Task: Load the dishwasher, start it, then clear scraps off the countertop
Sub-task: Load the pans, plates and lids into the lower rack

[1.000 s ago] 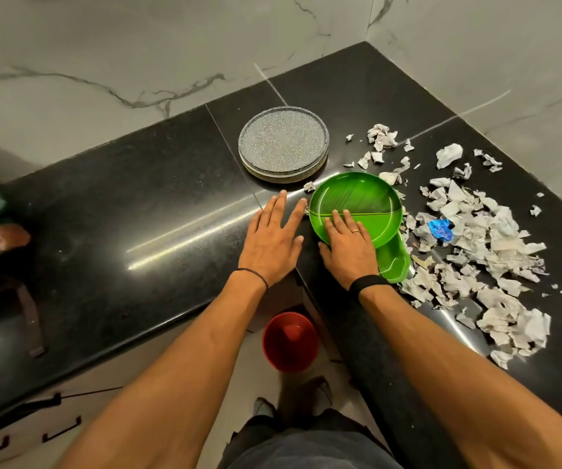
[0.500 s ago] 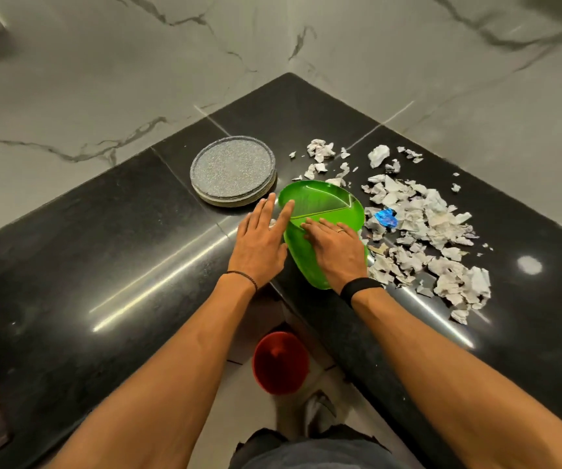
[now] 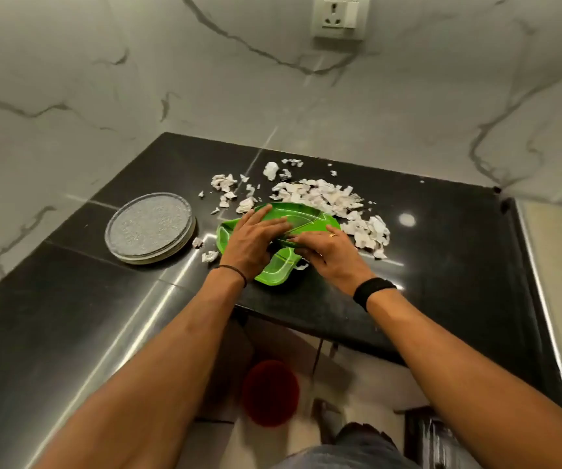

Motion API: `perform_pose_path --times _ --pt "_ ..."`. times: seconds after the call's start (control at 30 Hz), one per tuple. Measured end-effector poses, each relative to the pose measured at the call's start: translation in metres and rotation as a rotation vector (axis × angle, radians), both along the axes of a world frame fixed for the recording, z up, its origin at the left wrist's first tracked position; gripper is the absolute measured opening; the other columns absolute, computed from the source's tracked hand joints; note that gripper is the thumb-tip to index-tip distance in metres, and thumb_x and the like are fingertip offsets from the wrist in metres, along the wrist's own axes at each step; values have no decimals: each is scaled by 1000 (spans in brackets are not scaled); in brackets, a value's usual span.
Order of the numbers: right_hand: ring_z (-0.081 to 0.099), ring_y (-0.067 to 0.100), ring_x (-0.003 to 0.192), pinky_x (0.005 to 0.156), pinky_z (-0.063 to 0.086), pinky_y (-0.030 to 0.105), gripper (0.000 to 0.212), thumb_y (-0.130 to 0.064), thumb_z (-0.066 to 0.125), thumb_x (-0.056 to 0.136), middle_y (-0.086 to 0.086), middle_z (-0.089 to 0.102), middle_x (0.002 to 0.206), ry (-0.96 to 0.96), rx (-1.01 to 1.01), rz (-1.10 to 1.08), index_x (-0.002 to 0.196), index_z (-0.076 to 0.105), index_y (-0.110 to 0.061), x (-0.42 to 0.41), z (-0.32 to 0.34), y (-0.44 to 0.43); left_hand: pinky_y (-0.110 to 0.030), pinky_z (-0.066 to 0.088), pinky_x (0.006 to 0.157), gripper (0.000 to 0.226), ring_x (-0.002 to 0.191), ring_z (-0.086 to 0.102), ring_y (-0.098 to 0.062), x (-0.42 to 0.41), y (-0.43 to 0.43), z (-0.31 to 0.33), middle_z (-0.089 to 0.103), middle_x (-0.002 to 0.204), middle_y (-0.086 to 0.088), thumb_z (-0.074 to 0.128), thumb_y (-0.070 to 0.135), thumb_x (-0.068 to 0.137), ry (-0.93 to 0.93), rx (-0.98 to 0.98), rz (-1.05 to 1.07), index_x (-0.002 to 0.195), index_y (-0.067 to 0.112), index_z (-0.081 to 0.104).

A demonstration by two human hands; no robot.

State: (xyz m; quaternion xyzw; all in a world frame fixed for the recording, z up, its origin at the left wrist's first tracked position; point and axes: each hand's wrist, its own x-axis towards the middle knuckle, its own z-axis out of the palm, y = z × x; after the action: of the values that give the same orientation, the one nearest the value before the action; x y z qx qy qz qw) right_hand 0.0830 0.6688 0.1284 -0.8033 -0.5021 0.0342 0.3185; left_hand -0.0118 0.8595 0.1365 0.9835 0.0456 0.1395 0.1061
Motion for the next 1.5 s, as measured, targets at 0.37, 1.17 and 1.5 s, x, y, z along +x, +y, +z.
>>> perform_pose_path --times 0.37,1.17,1.5 --pt "59 18 118 104 46 38 58 -44 80 80 1 67 128 43 -18 -432 131 62 -22 -86 9 -139 -40 47 86 32 101 66 -34 -9 -102 12 76 107 -12 69 33 94 101 -106 -488 125 23 72" --pt "64 20 98 80 45 29 33 -32 62 97 -1 73 109 153 -343 -1290 130 64 -36 -277 -14 -434 -44 55 85 37 96 69 -26 -54 -444 13 75 102 -4 76 46 85 224 -79 -1277 114 23 76" --pt "67 23 93 78 50 33 27 -38 60 96 0 73 104 306 -317 -1381 121 68 -31 -323 -57 -505 -45 49 90 28 106 63 -34 -86 -540 -36 70 112 -14 68 30 95 370 4 -1316 113 9 71"
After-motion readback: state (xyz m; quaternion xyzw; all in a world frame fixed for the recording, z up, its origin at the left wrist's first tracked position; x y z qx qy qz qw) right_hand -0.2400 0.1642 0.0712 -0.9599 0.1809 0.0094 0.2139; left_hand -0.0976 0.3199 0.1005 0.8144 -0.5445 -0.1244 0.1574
